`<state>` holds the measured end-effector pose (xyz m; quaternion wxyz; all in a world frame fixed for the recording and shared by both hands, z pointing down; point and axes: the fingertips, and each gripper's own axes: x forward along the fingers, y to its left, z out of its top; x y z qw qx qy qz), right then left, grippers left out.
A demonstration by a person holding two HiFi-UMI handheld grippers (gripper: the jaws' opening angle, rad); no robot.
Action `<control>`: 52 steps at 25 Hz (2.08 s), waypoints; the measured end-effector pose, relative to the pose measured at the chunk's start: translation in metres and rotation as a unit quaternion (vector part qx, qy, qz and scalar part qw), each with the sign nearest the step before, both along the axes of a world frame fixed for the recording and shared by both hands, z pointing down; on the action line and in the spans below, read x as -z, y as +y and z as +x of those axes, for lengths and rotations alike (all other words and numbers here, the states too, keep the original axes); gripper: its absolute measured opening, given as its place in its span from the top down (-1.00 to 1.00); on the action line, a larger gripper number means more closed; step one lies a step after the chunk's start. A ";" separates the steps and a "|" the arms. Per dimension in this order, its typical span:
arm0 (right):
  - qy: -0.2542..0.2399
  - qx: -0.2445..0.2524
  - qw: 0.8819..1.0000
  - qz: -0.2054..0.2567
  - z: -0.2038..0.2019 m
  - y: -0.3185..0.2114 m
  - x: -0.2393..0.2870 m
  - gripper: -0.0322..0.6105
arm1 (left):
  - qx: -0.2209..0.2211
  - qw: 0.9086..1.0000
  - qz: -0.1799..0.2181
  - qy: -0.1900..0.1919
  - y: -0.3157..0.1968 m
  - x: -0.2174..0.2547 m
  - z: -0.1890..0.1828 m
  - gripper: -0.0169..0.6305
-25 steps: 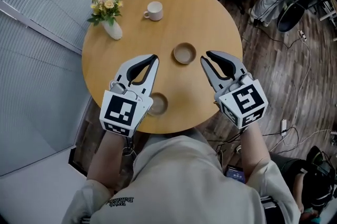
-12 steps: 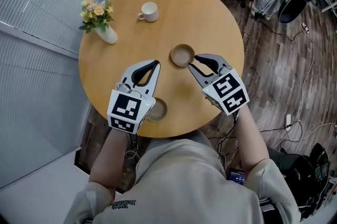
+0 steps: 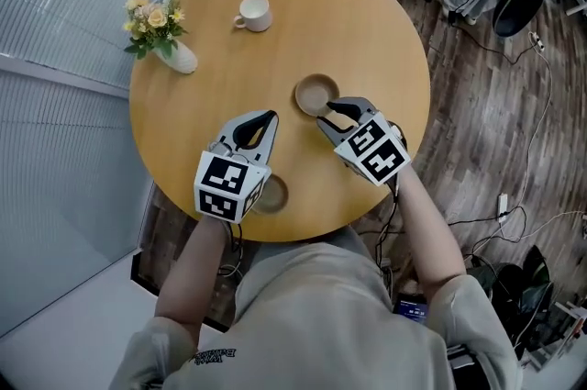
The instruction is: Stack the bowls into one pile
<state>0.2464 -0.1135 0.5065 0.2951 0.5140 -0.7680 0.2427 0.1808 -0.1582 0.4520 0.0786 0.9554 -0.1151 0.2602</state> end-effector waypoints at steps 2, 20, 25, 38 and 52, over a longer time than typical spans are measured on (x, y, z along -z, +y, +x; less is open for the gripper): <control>-0.003 0.001 1.000 -0.015 0.001 -0.003 -0.016 0.57 | 0.000 1.000 -0.008 -0.012 -0.002 -0.012 0.000 0.88; 0.031 0.057 0.992 -0.111 -0.002 -0.009 -0.121 0.57 | -0.018 0.994 -0.060 -0.086 0.000 -0.096 0.002 0.89; 0.057 0.064 0.989 -0.123 0.000 -0.009 -0.141 0.57 | -0.023 0.993 -0.070 -0.097 0.006 -0.110 0.002 0.89; 0.125 0.081 0.983 -0.110 -0.002 -0.019 -0.151 0.77 | -0.002 0.991 -0.077 -0.107 0.003 -0.122 -0.014 0.89; 0.084 0.008 0.995 -0.050 0.013 -0.030 -0.089 0.80 | 0.023 0.996 -0.028 -0.077 -0.010 -0.074 -0.022 0.88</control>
